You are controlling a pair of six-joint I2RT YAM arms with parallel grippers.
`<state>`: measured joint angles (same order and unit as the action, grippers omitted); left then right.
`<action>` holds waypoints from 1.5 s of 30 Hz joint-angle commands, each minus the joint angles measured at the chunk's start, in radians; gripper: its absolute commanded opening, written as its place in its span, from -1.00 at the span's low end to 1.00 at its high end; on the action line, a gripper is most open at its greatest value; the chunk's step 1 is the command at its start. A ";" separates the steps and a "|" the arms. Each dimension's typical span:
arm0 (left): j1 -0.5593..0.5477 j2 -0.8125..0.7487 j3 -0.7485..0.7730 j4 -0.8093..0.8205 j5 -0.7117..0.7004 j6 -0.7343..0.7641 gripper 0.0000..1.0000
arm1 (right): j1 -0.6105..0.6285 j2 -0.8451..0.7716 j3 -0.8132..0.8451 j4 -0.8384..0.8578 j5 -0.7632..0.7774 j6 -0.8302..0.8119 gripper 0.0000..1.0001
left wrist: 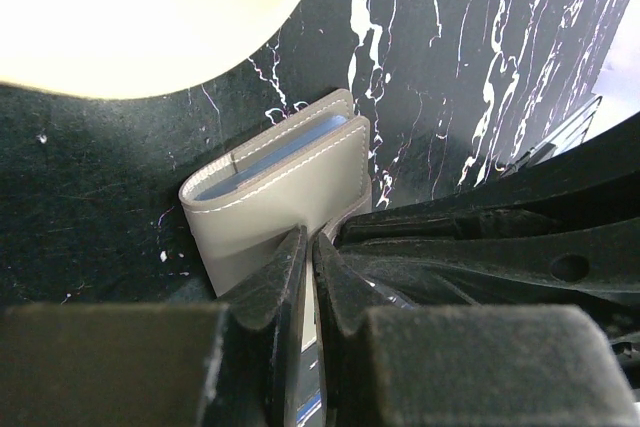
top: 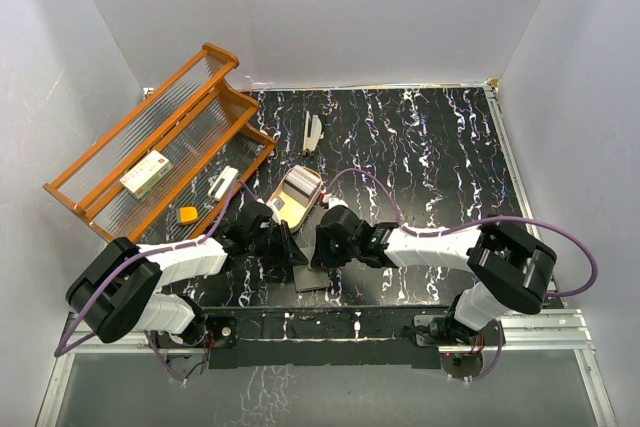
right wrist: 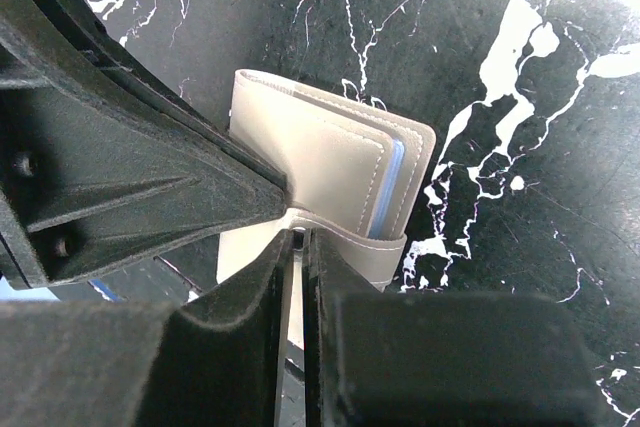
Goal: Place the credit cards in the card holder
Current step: Close the card holder at the center of the board.
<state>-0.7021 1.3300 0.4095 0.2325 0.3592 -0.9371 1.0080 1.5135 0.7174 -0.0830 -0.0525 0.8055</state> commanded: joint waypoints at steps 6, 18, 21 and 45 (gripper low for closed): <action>-0.002 0.010 -0.018 -0.018 -0.009 0.001 -0.86 | 0.052 0.082 0.036 -0.111 0.074 -0.039 -0.95; -0.001 -0.001 -0.008 -0.049 -0.022 0.002 -0.86 | 0.126 0.187 0.106 -0.295 0.197 -0.044 -1.00; -0.002 -0.016 -0.009 -0.055 -0.028 -0.006 -0.85 | 0.134 0.200 0.111 -0.297 0.213 -0.037 -1.00; 0.000 -0.547 0.482 -0.754 -0.399 0.188 0.97 | 0.135 -0.419 0.298 -0.478 0.472 -0.025 0.80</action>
<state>-0.7025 0.8433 0.7750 -0.3317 0.0383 -0.8185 1.1389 1.2274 0.9333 -0.5205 0.3229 0.7734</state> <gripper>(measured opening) 0.848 0.623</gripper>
